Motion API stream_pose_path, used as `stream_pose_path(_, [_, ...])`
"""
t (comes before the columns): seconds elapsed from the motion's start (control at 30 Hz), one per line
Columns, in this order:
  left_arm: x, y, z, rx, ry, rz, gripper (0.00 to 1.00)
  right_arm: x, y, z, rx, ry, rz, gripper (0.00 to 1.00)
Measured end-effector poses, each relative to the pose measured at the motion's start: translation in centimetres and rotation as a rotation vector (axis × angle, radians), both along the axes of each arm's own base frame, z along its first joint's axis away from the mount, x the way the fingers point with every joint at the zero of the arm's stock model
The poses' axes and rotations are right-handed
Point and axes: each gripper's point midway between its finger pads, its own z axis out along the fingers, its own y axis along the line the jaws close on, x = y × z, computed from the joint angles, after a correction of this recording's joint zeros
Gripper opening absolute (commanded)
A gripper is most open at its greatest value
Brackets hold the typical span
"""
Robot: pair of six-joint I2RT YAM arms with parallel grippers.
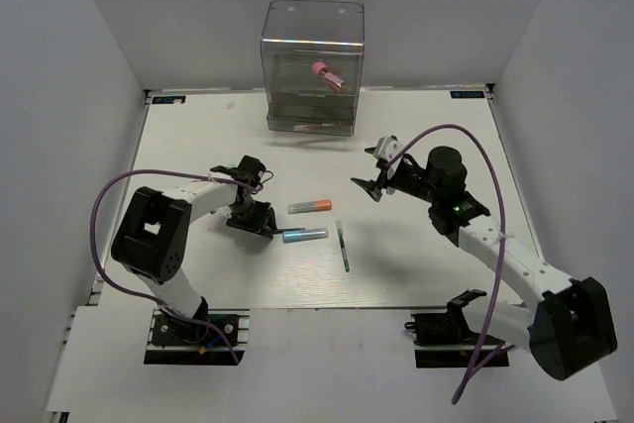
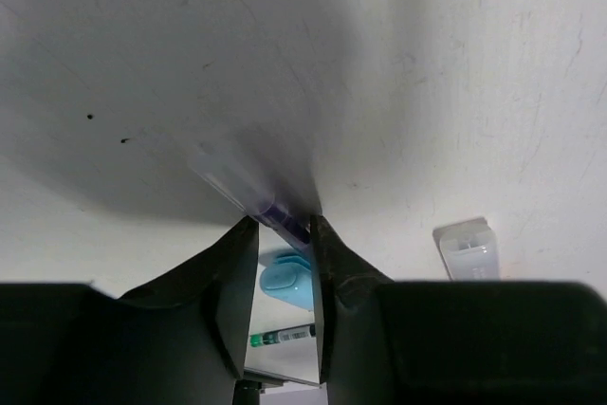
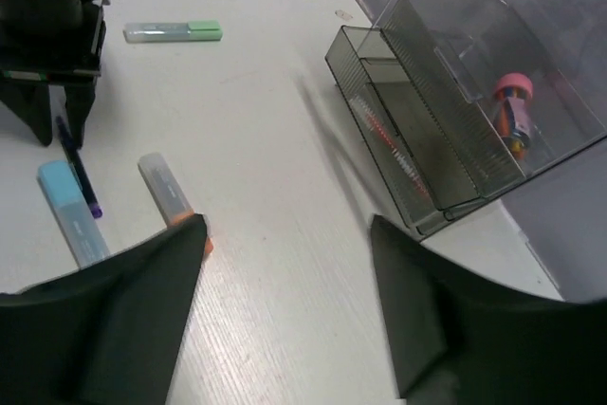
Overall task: Sort the stationery into containers
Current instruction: Grab a piece of stationery with the left arm, then place the stationery into the container
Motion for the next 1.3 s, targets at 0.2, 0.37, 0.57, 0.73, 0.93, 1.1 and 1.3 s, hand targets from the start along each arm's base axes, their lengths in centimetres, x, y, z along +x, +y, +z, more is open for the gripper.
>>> stream_pose_path(0.2, [-0.1,0.0,-0.1,-0.002,0.005,0.007,0.23,-2.1,-1.3,-0.6,0.001,0.032,-0.02,0.9])
stream_pose_path(0.37, [0.0,0.0,0.0,-0.005,-0.009,0.0,0.04,-3.1,-1.7,-1.2,0.0,0.076,-0.025,0.9])
stream_pose_path(0.57, [1.6,0.4,0.6,0.028,-0.068,-0.01,0.0,-4.1,-1.9,-2.5,-0.028,0.14,-0.005,0.9])
stream_pose_path(0.73, [5.6,-0.4,3.5,0.019,-0.194,-0.009,0.0,-5.1,-1.8,-3.6,-0.05,0.186,0.025,0.71])
stream_pose_path(0.93, [9.1,-1.9,6.5,-0.034,-0.324,-0.01,0.0,-6.2,-2.0,-5.4,-0.082,0.248,0.047,0.09])
stream_pose_path(1.1, [12.4,-3.5,10.4,-0.096,-0.45,-0.011,0.0,-7.3,-2.6,-7.7,-0.109,0.312,0.047,0.13])
stream_pose_path(1.3, [19.2,-6.3,17.5,-0.184,-0.671,0.0,0.0,-7.5,-2.7,-8.1,-0.116,0.32,0.044,0.16])
